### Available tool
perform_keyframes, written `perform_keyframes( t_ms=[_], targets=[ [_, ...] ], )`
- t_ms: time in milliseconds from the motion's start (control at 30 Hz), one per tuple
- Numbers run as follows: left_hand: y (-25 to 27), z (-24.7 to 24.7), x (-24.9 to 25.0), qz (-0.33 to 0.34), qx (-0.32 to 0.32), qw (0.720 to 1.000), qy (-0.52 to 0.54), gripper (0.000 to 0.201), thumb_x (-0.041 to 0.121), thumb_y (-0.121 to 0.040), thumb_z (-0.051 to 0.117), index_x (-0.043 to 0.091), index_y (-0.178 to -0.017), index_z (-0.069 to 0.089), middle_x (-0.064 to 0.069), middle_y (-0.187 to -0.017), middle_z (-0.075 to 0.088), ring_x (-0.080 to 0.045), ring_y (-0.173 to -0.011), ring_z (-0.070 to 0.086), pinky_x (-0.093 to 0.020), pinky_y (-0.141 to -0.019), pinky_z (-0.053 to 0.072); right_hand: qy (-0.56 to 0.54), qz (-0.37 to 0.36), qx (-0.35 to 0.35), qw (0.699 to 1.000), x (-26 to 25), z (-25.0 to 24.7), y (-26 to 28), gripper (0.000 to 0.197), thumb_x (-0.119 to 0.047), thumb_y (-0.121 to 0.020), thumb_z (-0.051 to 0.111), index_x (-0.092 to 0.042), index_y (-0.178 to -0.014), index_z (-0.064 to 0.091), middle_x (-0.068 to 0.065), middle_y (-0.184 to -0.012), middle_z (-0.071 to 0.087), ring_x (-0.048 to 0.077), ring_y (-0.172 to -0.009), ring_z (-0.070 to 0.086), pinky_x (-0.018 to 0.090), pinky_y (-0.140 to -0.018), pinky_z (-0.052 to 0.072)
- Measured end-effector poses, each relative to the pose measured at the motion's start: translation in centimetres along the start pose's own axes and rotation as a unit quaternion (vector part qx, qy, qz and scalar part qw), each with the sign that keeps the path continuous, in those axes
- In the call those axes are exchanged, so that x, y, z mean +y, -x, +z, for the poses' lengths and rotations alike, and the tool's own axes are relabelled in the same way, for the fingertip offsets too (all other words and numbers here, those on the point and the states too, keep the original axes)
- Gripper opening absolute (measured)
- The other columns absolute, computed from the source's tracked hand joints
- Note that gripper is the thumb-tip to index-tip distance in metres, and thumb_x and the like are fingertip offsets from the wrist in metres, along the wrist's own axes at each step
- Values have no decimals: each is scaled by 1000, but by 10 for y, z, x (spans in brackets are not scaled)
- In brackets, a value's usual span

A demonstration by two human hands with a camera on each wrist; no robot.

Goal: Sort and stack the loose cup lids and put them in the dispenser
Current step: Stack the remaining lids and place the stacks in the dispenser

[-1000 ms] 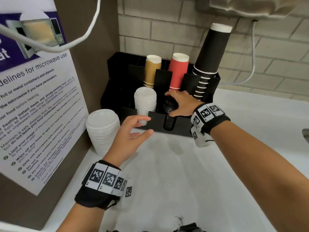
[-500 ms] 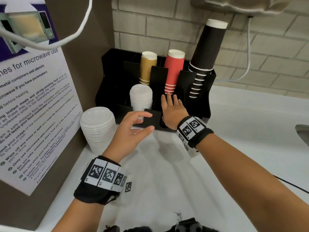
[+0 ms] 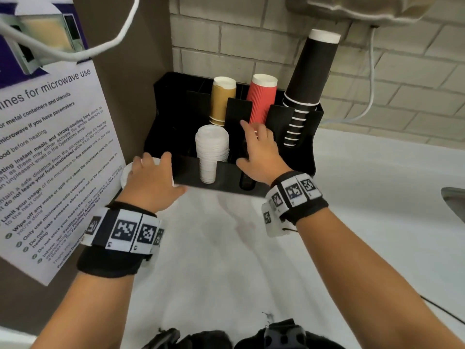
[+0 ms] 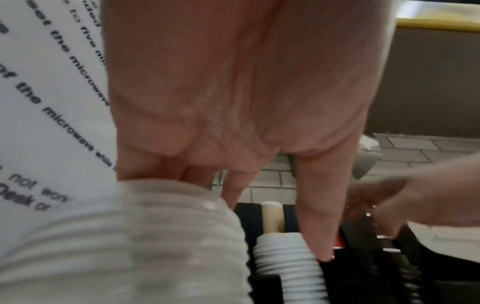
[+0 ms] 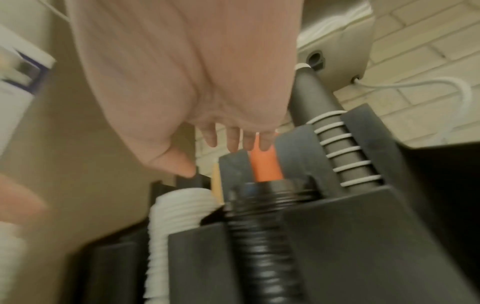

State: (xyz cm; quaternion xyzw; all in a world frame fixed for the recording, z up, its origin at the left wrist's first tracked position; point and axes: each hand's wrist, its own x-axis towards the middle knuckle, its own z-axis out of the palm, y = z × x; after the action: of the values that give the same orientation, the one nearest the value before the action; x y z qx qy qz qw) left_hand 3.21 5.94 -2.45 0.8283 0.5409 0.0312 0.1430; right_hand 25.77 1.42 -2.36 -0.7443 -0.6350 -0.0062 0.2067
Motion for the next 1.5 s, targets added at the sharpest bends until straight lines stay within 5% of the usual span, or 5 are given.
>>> perform_keyframes(
  t_ms=[100,267,567,1100,1500],
  targets=[
    [-4,0,-6,-34,-15,998,-54,88,44,-95,55,2,-152,4,-32,-152,18,-44,-142,17,-45,-115,17,-172,-32,-97,980,-29,21,14,56,-11,-84,66,-5,-135,44,14,-123,50,29,-115,50,40,-100,43],
    [-2,3,-15,-17,-26,990,-137,72,39,-99,47,2,-151,13,-19,-156,22,-35,-145,19,-46,-117,20,-241,1,-352,904,-67,80,20,90,-21,-77,79,-16,-148,23,7,-141,44,21,-128,44,34,-106,39],
    [5,8,-16,9,-56,995,-85,73,29,-103,43,5,-153,-4,-15,-162,-5,-37,-148,-5,-44,-120,10,-366,21,-227,902,-89,114,11,111,-10,-60,88,-25,-144,17,1,-126,54,17,-113,52,24,-87,44],
    [-9,47,88,315,-83,939,109,61,30,-99,52,15,-152,25,-3,-163,7,-19,-150,-4,-26,-116,0,-351,175,-120,912,38,33,83,101,-23,-62,89,-35,-138,23,-10,-123,50,12,-114,51,25,-87,49],
    [-18,43,50,228,29,842,487,29,19,-93,62,35,-117,60,13,-126,59,-2,-119,53,-23,-98,43,-342,148,-109,922,43,-12,66,107,-35,-63,87,-37,-144,18,-3,-127,49,13,-116,51,21,-90,42]
  ],
)
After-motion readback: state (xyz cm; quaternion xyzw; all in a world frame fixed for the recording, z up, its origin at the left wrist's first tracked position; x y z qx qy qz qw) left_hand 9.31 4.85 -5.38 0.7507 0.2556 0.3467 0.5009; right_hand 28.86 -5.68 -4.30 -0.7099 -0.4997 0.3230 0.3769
